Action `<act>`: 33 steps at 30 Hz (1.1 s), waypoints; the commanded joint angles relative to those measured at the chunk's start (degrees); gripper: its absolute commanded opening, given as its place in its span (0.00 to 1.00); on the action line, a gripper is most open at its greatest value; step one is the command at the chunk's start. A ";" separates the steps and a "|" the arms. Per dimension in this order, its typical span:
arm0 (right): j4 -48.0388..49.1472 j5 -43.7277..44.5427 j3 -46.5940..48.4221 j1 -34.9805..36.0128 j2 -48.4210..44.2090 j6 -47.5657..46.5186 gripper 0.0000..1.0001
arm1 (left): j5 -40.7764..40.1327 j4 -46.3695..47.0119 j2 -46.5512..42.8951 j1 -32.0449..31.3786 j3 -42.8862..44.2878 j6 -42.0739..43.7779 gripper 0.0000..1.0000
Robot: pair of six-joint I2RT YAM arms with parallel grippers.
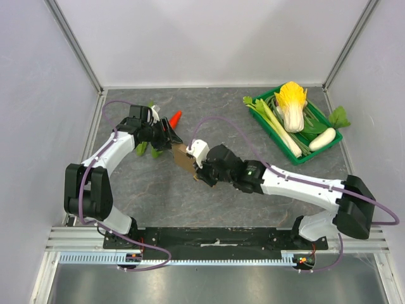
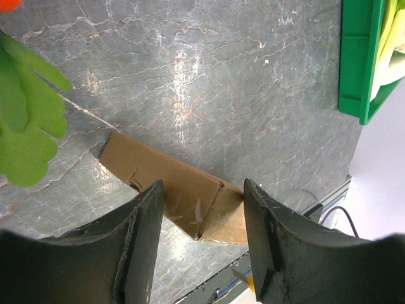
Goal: Unpack the express box
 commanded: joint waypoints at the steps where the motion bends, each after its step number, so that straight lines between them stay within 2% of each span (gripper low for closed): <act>1: 3.07 10.26 -4.50 1.54 1.27 -1.55 0.00 | -0.91 -5.86 1.51 -0.13 0.58 3.23 0.58; 9: 10.90 20.03 -11.98 1.45 -1.28 -0.40 0.00 | 0.23 -7.35 1.25 -0.13 0.05 1.91 0.58; 21: 12.49 28.55 -15.33 1.36 -4.01 -1.55 0.00 | 4.71 -5.60 0.64 -0.22 -1.53 2.44 0.57; 27: 12.14 29.44 -14.98 1.01 -4.53 -0.58 0.00 | 5.24 -4.54 -0.16 -0.22 -2.06 2.44 0.57; 33: 11.17 23.48 -14.80 -1.62 -6.99 0.92 0.00 | 5.50 -3.84 0.02 -0.30 -0.83 2.61 0.57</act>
